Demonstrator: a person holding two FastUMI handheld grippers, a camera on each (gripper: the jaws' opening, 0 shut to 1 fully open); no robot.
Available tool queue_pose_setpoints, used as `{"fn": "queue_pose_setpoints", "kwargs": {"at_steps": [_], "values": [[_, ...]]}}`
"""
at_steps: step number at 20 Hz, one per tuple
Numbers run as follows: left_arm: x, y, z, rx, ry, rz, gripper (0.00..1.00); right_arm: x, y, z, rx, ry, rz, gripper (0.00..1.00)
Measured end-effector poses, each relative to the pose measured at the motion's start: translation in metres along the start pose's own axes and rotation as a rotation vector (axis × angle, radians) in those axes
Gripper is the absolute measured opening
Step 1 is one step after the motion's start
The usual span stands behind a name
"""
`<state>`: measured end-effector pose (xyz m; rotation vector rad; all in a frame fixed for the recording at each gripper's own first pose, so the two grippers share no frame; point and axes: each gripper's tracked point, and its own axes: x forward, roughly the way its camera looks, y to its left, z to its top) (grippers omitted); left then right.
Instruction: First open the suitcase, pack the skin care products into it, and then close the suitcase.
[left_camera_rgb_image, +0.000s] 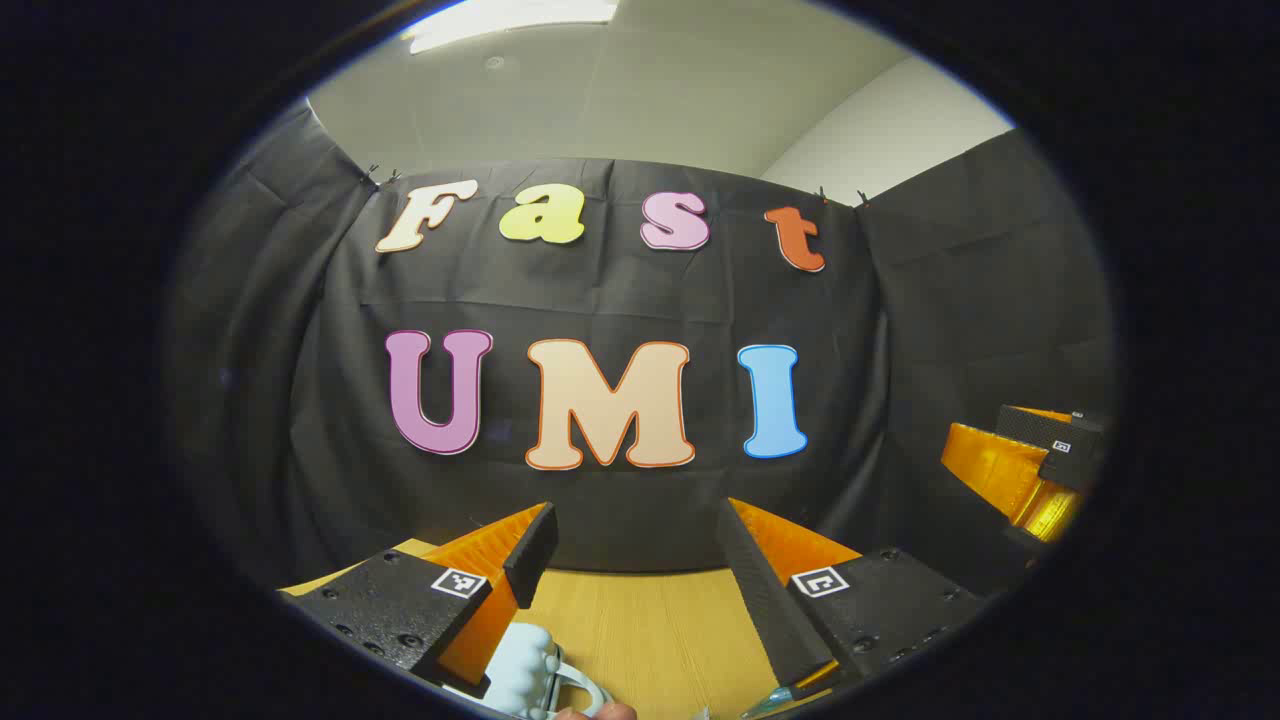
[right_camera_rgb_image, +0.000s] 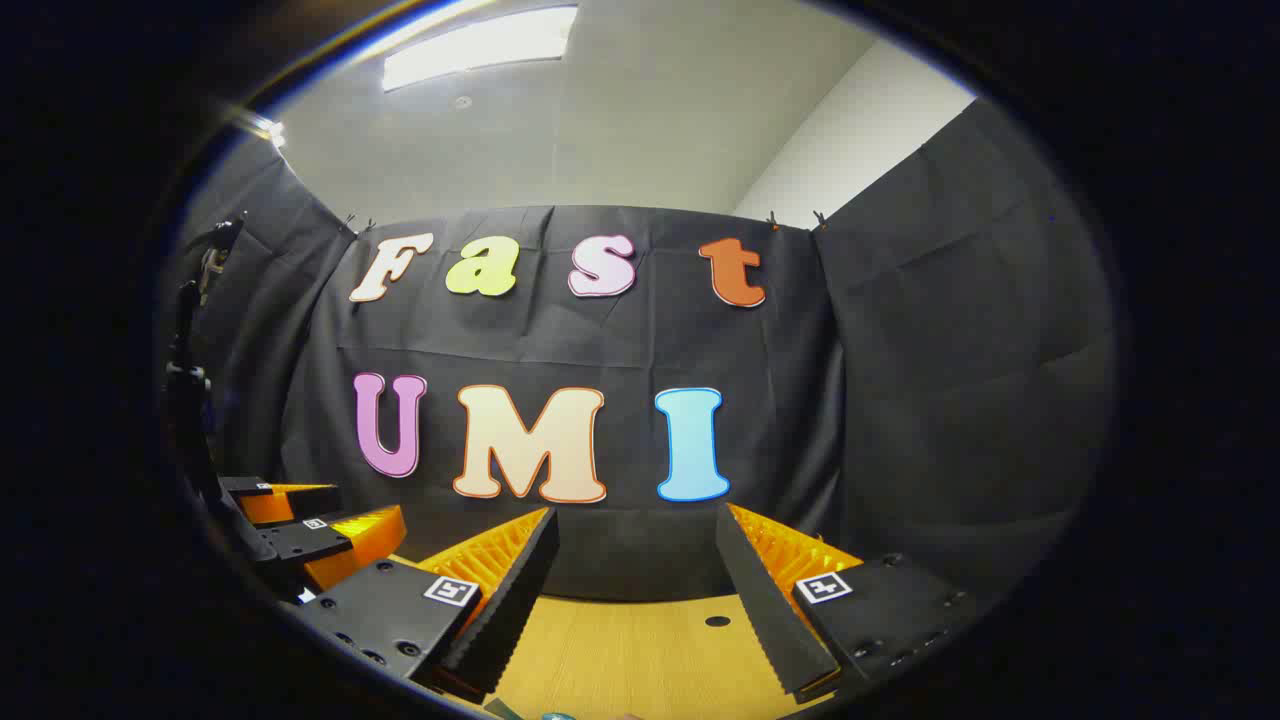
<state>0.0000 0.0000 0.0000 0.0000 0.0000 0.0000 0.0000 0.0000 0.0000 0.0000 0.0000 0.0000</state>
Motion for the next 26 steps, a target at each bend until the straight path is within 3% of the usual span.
{"fn": "queue_pose_setpoints", "kwargs": {"at_steps": [8, 15, 18, 20, 26], "values": [[0.004, 0.008, -0.012, -0.001, 0.024, 0.045, 0.94, 0.009, 0.001, -0.007, -0.018, -0.002, 0.035, 0.99], [0.008, 0.035, -0.045, 0.076, 0.084, 0.152, 0.95, 0.019, -0.003, -0.038, 0.015, 0.049, 0.123, 0.99], [0.009, 0.044, -0.087, 0.039, 0.181, 0.143, 0.94, 0.025, -0.007, -0.052, 0.026, 0.083, 0.096, 1.0], [0.006, 0.047, -0.128, 0.029, 0.307, 0.111, 0.95, 0.03, -0.009, -0.057, 0.038, 0.102, 0.056, 1.0], [-0.007, 0.047, -0.215, -0.043, 0.548, 0.075, 0.95, 0.035, 0.003, -0.08, 0.005, 0.157, 0.032, 0.99]]}}
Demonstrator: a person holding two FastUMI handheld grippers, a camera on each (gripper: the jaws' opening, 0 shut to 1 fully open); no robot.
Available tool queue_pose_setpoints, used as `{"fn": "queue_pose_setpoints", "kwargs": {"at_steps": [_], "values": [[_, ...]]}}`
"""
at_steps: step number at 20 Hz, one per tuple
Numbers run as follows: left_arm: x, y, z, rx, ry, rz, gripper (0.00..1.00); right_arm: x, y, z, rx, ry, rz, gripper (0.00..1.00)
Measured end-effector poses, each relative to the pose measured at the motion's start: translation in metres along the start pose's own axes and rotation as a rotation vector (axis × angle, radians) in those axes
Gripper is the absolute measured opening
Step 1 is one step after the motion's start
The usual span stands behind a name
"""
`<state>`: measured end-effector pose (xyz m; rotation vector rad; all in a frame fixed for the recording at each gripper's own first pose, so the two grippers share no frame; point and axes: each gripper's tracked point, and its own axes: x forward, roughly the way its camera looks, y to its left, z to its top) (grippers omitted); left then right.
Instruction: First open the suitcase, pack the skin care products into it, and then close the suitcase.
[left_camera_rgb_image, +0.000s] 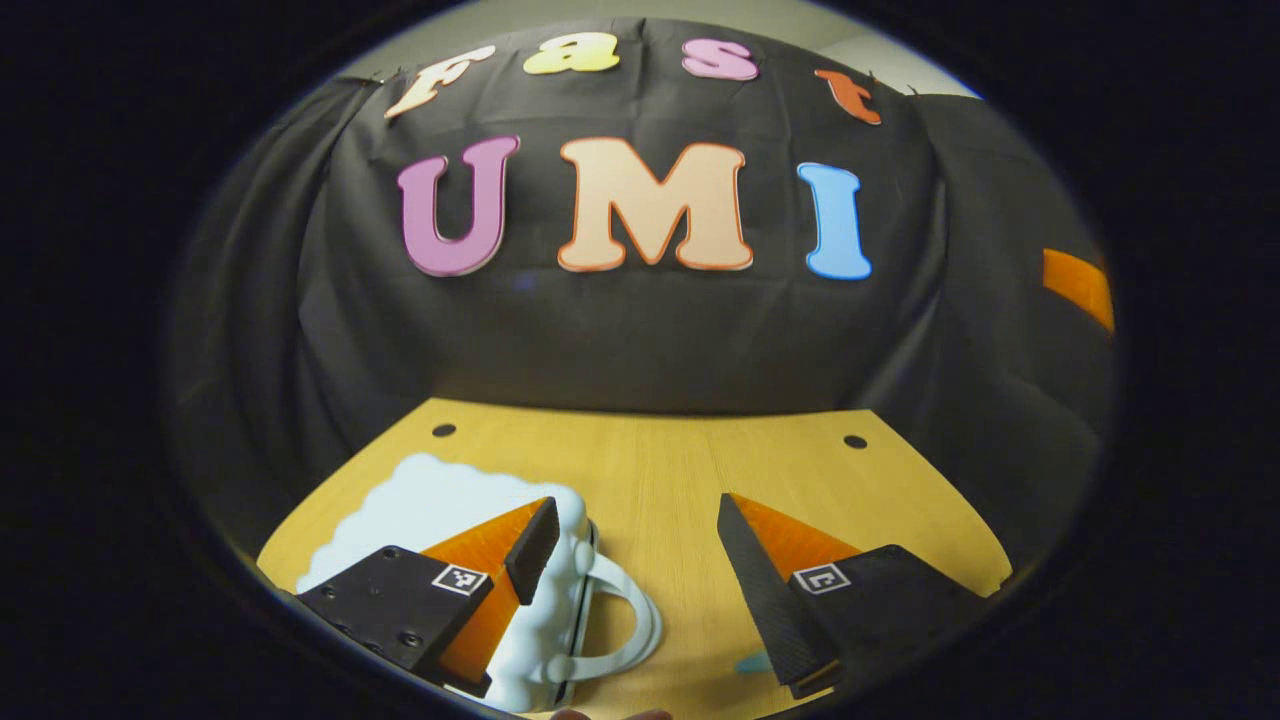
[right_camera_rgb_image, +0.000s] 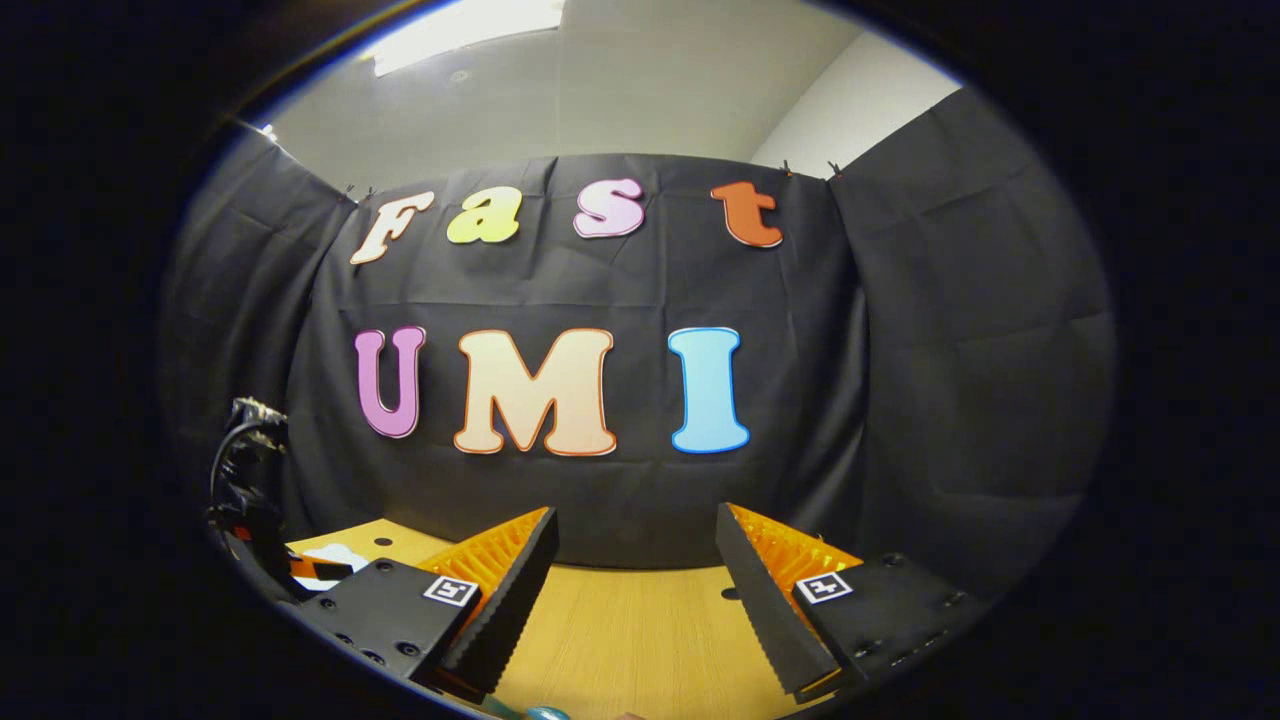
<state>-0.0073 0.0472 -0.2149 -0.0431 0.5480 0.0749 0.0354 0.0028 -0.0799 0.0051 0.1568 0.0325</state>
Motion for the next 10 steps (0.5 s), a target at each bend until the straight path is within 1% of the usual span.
{"fn": "queue_pose_setpoints", "kwargs": {"at_steps": [3, 5, 8, 10], "values": [[0.008, -0.003, -0.029, 0.004, 0.096, -0.009, 0.95, 0.003, -0.002, -0.009, -0.019, 0.024, -0.013, 1.0], [0.012, -0.009, -0.047, 0.002, 0.147, -0.024, 0.95, 0.004, -0.001, -0.016, -0.013, 0.045, -0.016, 0.99], [0.015, -0.017, -0.062, -0.016, 0.192, -0.051, 0.95, 0.005, -0.002, -0.021, -0.017, 0.061, -0.023, 0.99], [0.02, -0.018, -0.071, -0.019, 0.231, -0.046, 0.95, 0.004, 0.0, -0.022, -0.017, 0.062, -0.02, 0.99]]}}
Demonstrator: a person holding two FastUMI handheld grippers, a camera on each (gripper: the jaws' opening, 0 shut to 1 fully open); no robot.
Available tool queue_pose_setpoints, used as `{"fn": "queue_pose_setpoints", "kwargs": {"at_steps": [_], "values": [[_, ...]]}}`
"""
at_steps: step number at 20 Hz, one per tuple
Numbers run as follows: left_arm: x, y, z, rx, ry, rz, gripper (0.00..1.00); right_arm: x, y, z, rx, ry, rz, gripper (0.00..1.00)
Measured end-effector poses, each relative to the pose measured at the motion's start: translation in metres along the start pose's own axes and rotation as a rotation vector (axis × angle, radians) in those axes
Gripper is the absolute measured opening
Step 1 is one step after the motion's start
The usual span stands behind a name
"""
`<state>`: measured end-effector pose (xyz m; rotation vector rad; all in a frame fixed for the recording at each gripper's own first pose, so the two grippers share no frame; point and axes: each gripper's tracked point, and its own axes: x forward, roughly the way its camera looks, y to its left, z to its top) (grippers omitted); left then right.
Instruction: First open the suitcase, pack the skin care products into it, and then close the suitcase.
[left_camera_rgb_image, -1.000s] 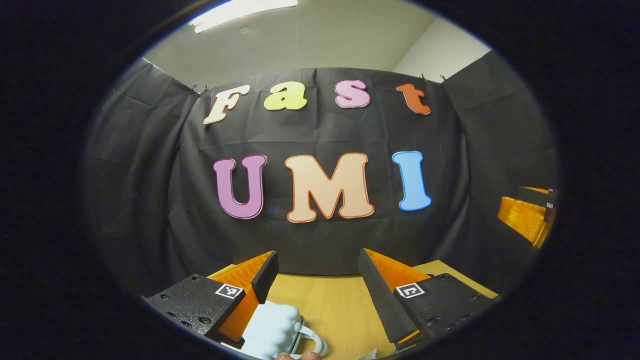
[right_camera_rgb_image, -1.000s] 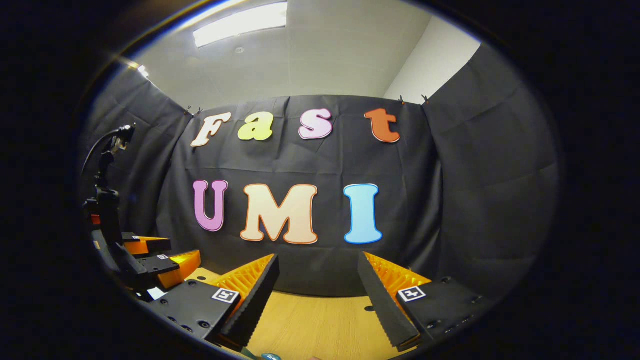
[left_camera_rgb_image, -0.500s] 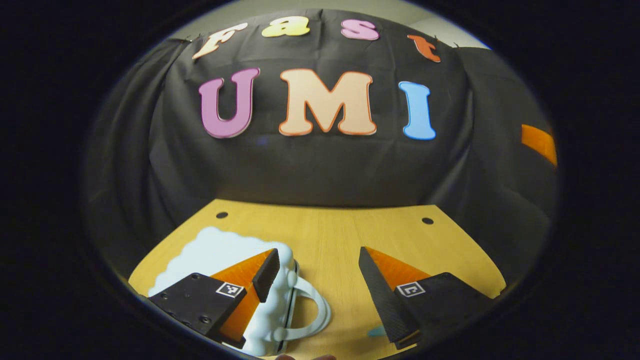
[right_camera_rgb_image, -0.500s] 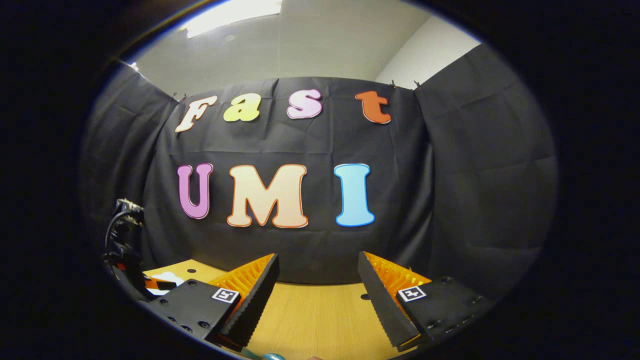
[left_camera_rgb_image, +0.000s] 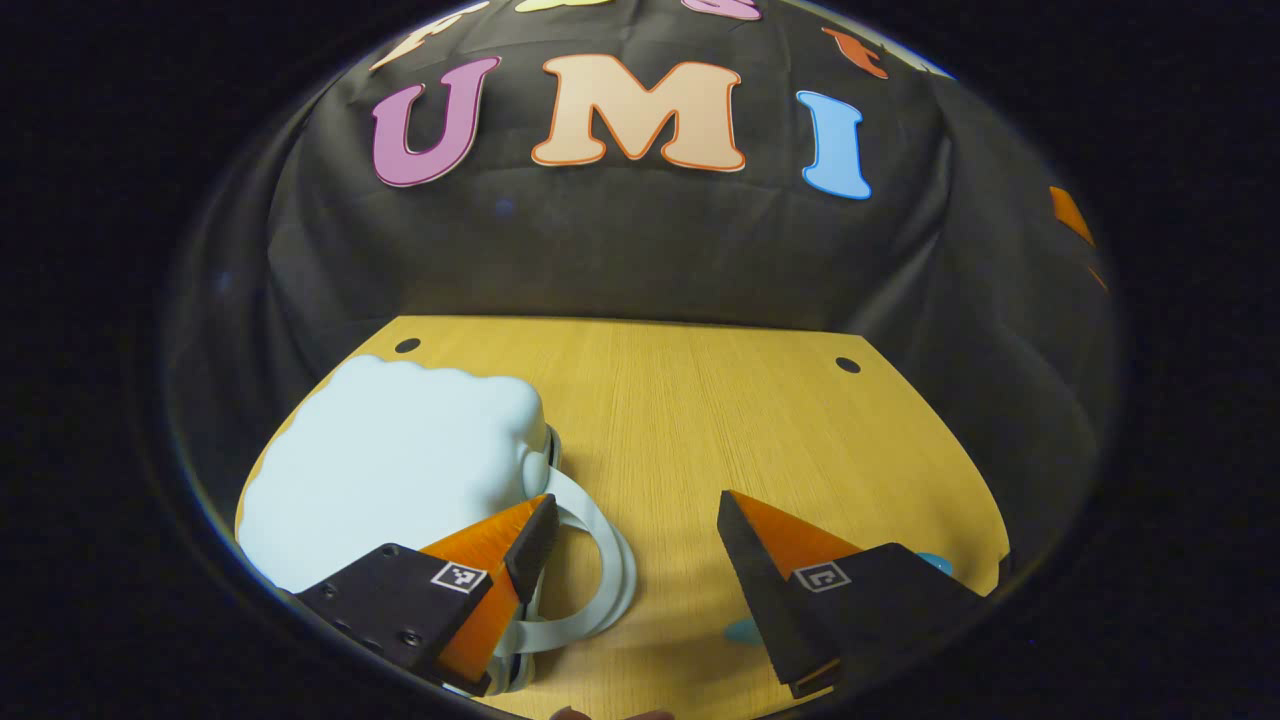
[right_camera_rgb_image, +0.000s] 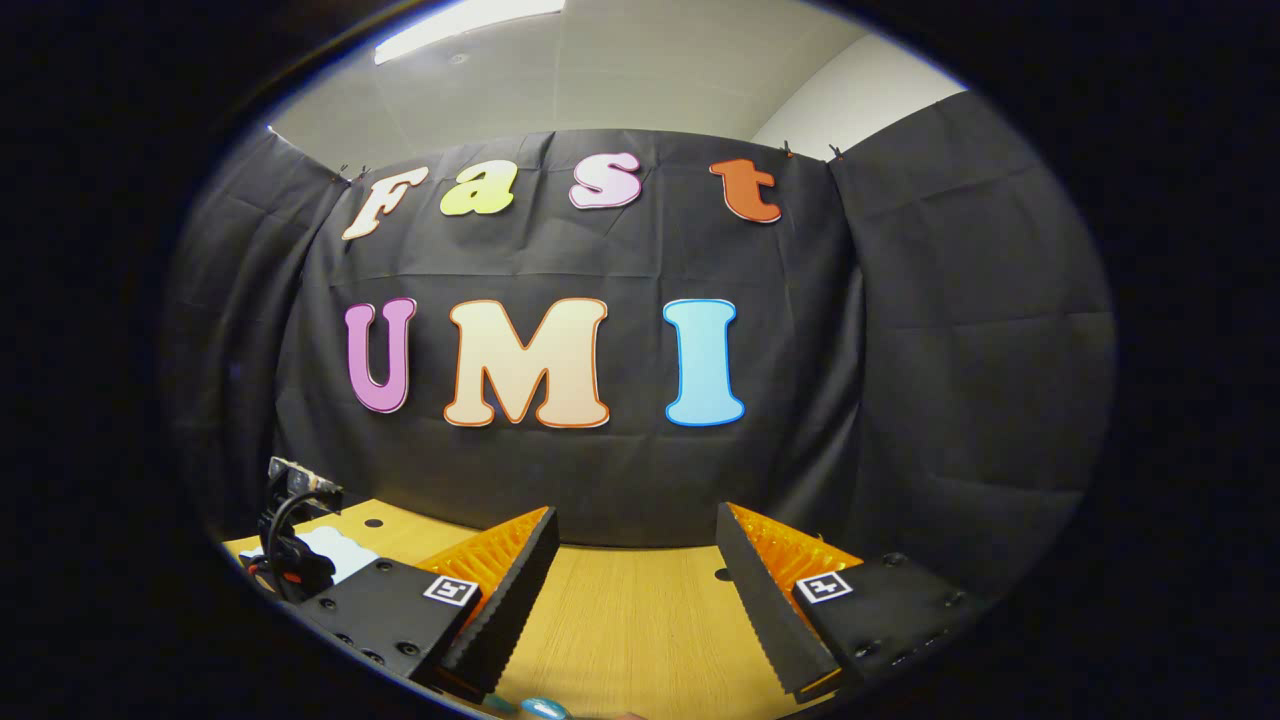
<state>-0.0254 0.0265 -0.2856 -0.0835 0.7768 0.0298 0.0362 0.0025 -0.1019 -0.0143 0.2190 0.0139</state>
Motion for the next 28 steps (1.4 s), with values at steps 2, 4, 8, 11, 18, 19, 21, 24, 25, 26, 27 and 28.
{"fn": "queue_pose_setpoints", "kwargs": {"at_steps": [2, 4, 8, 11, 18, 19, 21, 24, 25, 26, 27, 28], "values": [[0.008, 0.002, -0.009, -0.014, 0.052, 0.009, 0.95, 0.0, -0.001, 0.0, -0.008, -0.001, -0.002, 0.99], [0.015, 0.007, -0.021, -0.031, 0.11, 0.023, 0.95, 0.0, -0.004, 0.0, -0.012, 0.0, -0.01, 0.99], [0.027, 0.006, -0.033, -0.035, 0.192, 0.017, 0.91, 0.002, -0.012, -0.004, -0.003, 0.013, -0.031, 0.99], [0.035, 0.003, -0.047, -0.038, 0.259, 0.016, 0.92, 0.002, -0.014, -0.007, 0.003, 0.022, -0.038, 0.99], [0.038, -0.011, -0.071, -0.107, 0.37, -0.056, 0.89, 0.001, -0.017, -0.015, -0.012, 0.037, -0.046, 0.99], [0.036, -0.005, -0.068, -0.089, 0.366, -0.047, 0.78, 0.001, -0.018, -0.016, -0.011, 0.037, -0.048, 0.99], [0.038, 0.006, -0.064, -0.061, 0.348, -0.014, 0.56, 0.002, -0.019, -0.015, -0.007, 0.036, -0.051, 0.99], [0.036, 0.014, -0.064, -0.052, 0.36, 0.002, 0.15, 0.003, -0.016, -0.017, 0.002, 0.037, -0.045, 0.99], [0.035, 0.014, -0.066, -0.049, 0.375, -0.001, 0.11, 0.003, -0.014, -0.017, 0.003, 0.036, -0.039, 0.99], [0.035, 0.014, -0.065, -0.04, 0.378, -0.006, 0.11, 0.003, -0.011, -0.017, 0.0, 0.032, -0.034, 0.99], [0.034, 0.013, -0.064, -0.02, 0.378, -0.013, 0.09, 0.002, -0.009, -0.015, -0.003, 0.026, -0.029, 0.99], [0.034, 0.013, -0.062, -0.002, 0.375, -0.014, 0.08, 0.001, -0.007, -0.013, -0.006, 0.02, -0.025, 1.0]]}}
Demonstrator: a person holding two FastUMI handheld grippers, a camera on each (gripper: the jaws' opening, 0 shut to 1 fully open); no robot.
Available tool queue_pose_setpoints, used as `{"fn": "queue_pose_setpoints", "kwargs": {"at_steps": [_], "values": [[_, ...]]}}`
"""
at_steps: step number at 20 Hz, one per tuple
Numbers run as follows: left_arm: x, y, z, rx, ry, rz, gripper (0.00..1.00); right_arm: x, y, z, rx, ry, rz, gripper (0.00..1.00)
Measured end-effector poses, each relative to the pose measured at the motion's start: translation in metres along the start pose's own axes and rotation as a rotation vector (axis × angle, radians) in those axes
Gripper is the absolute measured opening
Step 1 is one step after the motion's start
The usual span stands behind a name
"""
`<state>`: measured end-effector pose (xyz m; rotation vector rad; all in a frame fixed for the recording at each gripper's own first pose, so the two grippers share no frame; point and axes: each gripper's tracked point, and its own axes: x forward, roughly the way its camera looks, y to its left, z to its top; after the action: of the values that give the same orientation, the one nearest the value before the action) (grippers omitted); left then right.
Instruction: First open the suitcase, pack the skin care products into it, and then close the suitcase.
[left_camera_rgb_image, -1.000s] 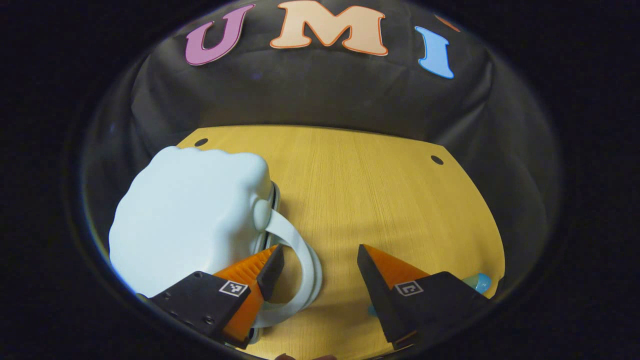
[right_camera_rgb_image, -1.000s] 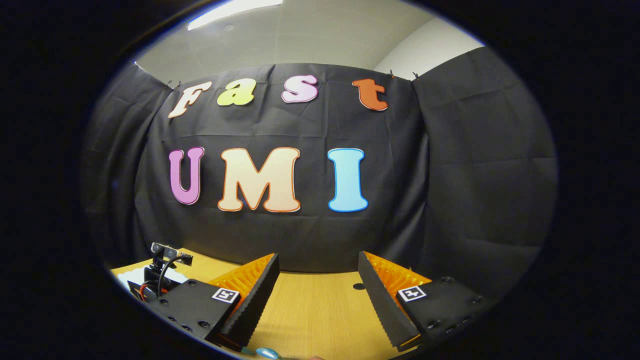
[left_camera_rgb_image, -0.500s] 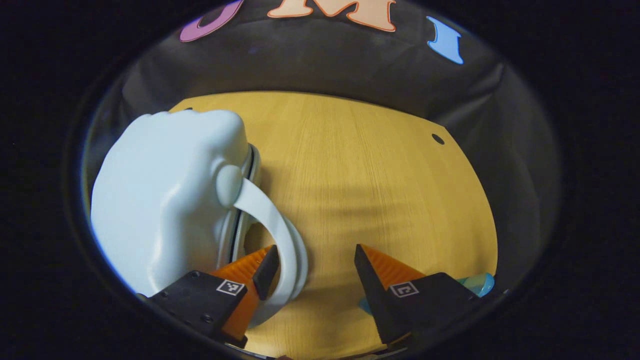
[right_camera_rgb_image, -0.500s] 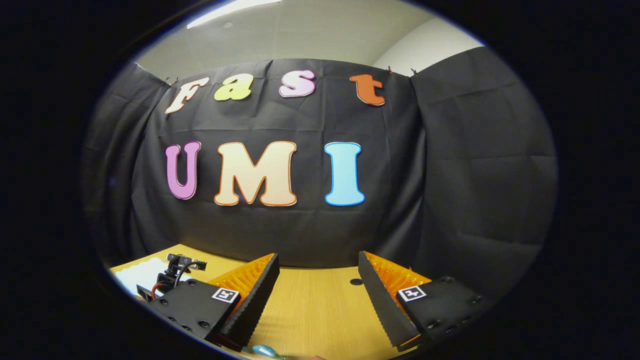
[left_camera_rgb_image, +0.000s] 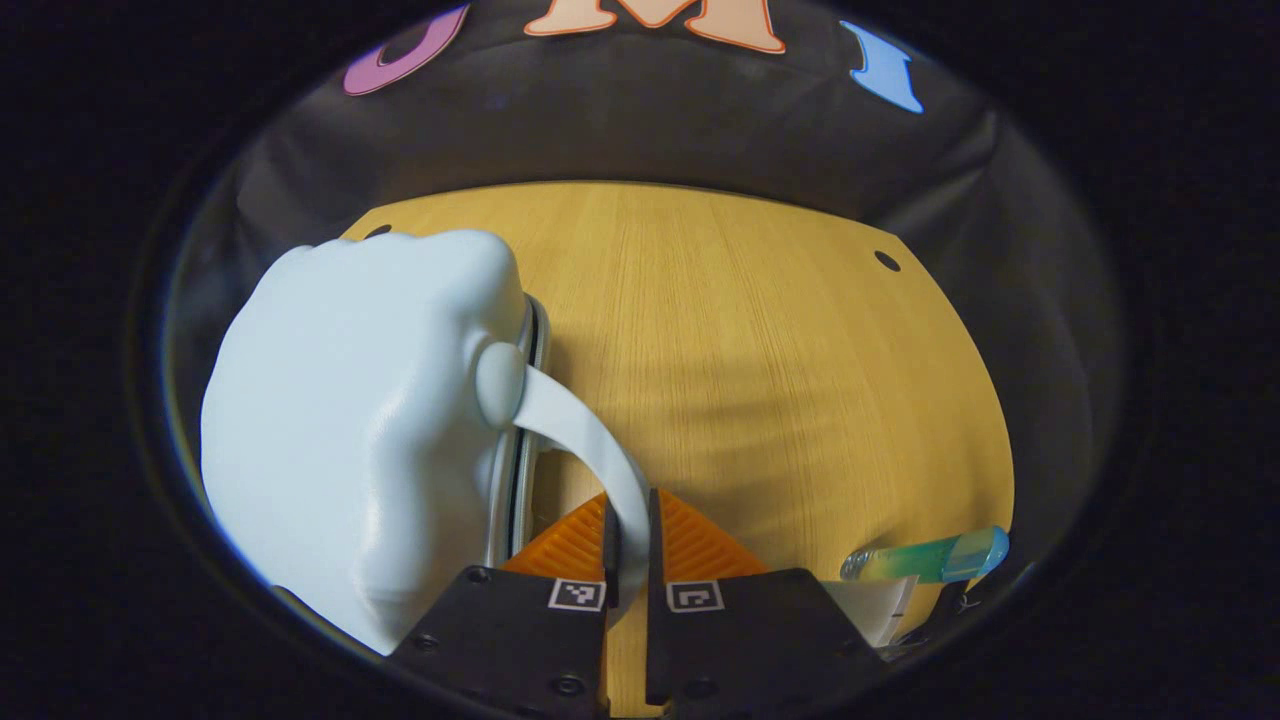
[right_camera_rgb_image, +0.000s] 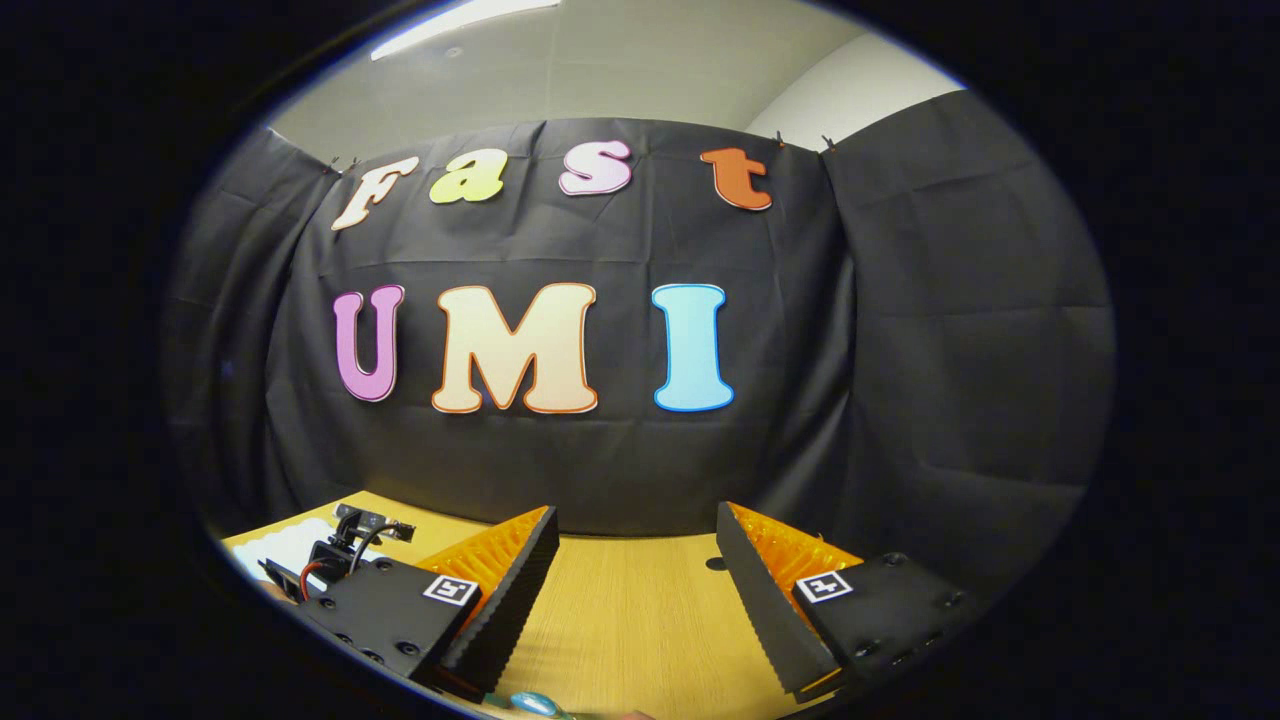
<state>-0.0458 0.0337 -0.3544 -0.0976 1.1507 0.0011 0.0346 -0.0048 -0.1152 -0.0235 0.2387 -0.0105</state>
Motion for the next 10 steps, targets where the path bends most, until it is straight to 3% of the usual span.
{"fn": "queue_pose_setpoints", "kwargs": {"at_steps": [3, 10], "values": [[-0.008, -0.003, 0.007, 0.029, -0.033, 0.04, 0.0, -0.002, 0.004, 0.003, 0.003, -0.011, 0.01, 0.99], [-0.04, -0.007, 0.033, 0.055, -0.133, 0.011, 0.0, -0.003, 0.02, 0.005, 0.027, -0.019, 0.052, 0.99]]}}
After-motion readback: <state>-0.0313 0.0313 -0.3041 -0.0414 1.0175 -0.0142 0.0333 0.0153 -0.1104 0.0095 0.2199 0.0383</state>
